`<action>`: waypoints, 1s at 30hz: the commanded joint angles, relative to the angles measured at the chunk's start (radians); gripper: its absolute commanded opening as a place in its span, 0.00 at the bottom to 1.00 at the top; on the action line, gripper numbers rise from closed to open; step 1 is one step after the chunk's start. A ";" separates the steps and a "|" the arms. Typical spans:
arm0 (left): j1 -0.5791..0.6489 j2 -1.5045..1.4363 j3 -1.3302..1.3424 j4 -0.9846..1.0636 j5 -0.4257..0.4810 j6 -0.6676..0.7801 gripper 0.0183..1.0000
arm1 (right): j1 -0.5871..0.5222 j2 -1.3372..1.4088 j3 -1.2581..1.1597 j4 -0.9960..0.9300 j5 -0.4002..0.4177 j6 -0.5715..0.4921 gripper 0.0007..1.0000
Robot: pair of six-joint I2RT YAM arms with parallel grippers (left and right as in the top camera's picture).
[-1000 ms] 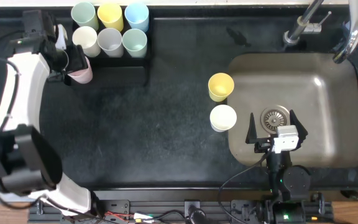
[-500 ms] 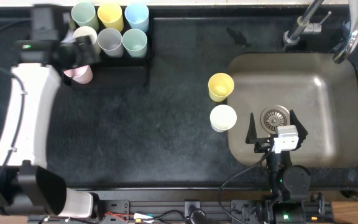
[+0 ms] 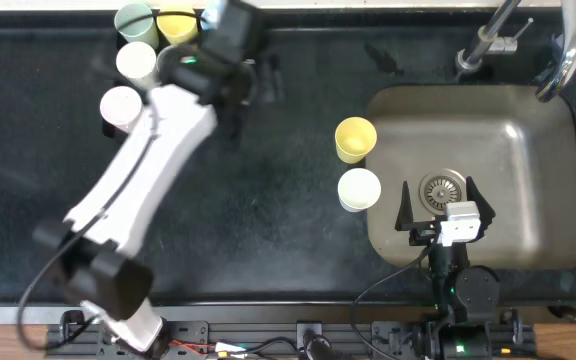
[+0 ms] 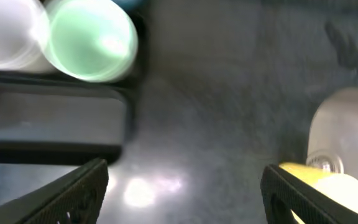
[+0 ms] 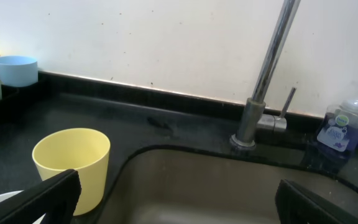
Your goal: Store Cups
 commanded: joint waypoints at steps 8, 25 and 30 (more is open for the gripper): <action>-0.152 0.166 0.148 -0.115 0.133 -0.151 0.83 | 0.007 -0.011 -0.013 0.005 0.004 0.000 1.00; -0.225 0.275 0.150 -0.087 0.152 -0.179 0.82 | 0.007 -0.011 -0.013 0.005 0.004 0.000 1.00; -0.224 0.316 0.159 -0.040 0.105 -0.178 0.79 | 0.007 -0.011 -0.013 0.005 0.004 0.000 0.99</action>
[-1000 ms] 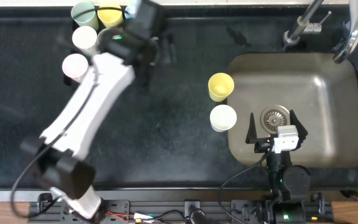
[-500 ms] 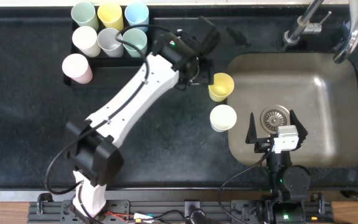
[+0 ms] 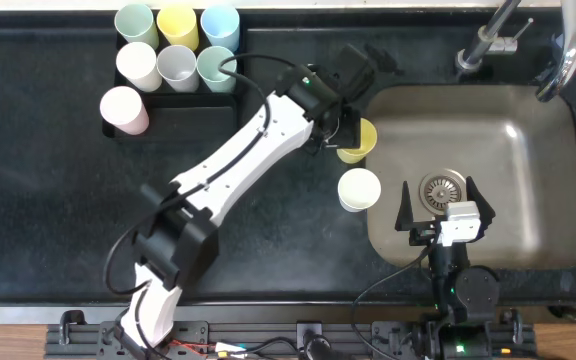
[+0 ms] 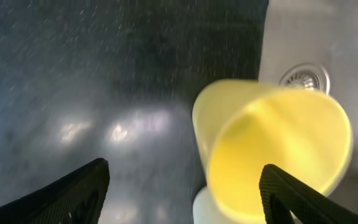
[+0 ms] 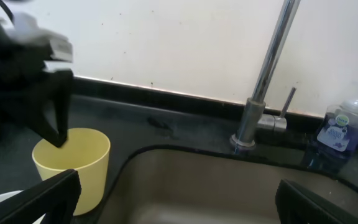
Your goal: Store Cups
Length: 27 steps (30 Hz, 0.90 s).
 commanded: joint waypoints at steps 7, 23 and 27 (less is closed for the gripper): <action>0.000 0.092 0.057 0.046 -0.019 -0.014 0.67 | 0.007 -0.011 -0.013 0.005 0.004 0.000 1.00; 0.005 0.107 0.057 0.084 -0.008 -0.014 0.05 | 0.007 -0.011 -0.013 0.005 0.004 0.000 1.00; 0.005 0.083 0.057 0.063 -0.006 -0.014 0.02 | 0.007 -0.011 -0.013 0.005 0.004 0.000 0.99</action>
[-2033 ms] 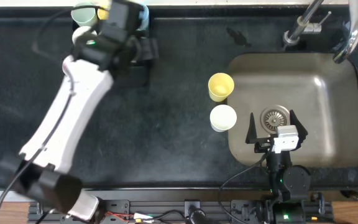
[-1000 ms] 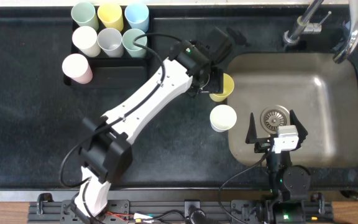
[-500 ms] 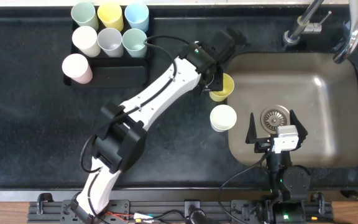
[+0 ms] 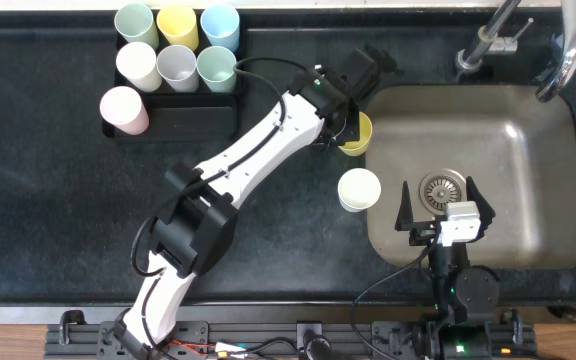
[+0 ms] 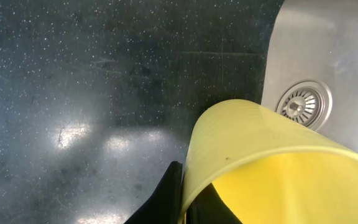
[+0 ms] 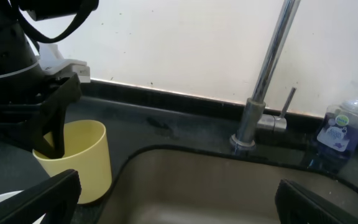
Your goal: Store Cups
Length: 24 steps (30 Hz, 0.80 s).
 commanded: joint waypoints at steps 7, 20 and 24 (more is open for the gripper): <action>0.055 -0.171 0.032 -0.116 -0.097 -0.001 0.02 | 0.007 -0.011 -0.013 0.005 0.004 0.001 1.00; 0.304 -0.431 0.031 -0.446 -0.362 -0.592 0.02 | 0.007 -0.011 -0.013 0.005 0.004 0.001 1.00; 0.333 -0.434 0.019 -0.483 -0.397 -0.898 0.02 | 0.007 -0.011 -0.013 0.005 0.004 0.001 0.99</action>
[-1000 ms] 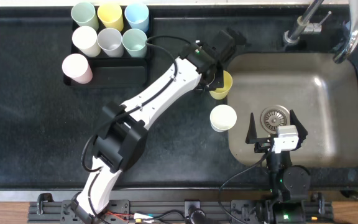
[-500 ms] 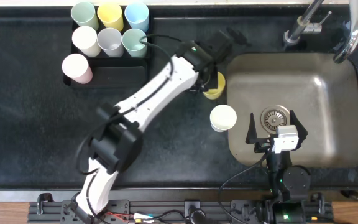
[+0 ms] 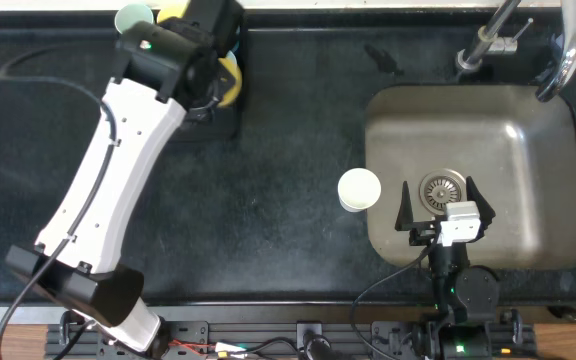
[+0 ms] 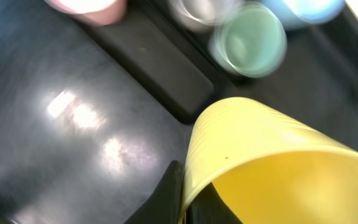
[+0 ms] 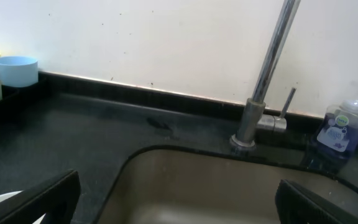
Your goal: Store Cups
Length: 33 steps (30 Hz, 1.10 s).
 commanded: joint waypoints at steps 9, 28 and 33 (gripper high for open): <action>0.101 0.002 -0.208 0.001 0.006 -0.734 0.02 | 0.007 -0.011 -0.014 0.005 0.004 0.000 1.00; 0.278 0.099 -0.290 0.186 0.130 -0.568 0.02 | 0.007 -0.011 -0.013 0.005 0.004 0.000 1.00; 0.280 0.137 -0.290 0.219 0.138 -0.542 0.02 | 0.007 -0.011 -0.013 0.005 0.004 0.000 1.00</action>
